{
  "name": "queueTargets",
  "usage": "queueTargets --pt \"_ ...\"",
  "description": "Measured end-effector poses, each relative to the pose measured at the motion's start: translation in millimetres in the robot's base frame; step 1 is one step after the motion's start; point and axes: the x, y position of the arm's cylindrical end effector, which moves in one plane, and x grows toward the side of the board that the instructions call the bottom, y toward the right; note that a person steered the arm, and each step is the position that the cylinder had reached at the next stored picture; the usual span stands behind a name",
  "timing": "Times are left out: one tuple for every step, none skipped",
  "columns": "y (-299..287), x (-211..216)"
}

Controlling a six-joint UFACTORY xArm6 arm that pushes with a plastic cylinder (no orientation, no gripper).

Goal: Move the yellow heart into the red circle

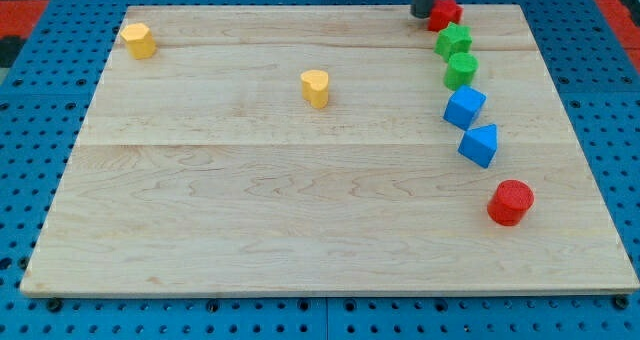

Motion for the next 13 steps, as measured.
queueTargets --pt "-22.2 0.2" --pt "-99.2 38.5" --pt "-151.2 114.5" --pt "-149.4 165.3" --pt "-139.2 205.8" --pt "-182.0 135.2" --pt "-207.7 143.9" --pt "-173.2 204.6" --pt "-102.3 253.3" --pt "-135.5 269.5" --pt "-151.5 291.8" --pt "-100.6 325.9" --pt "-81.2 327.1"
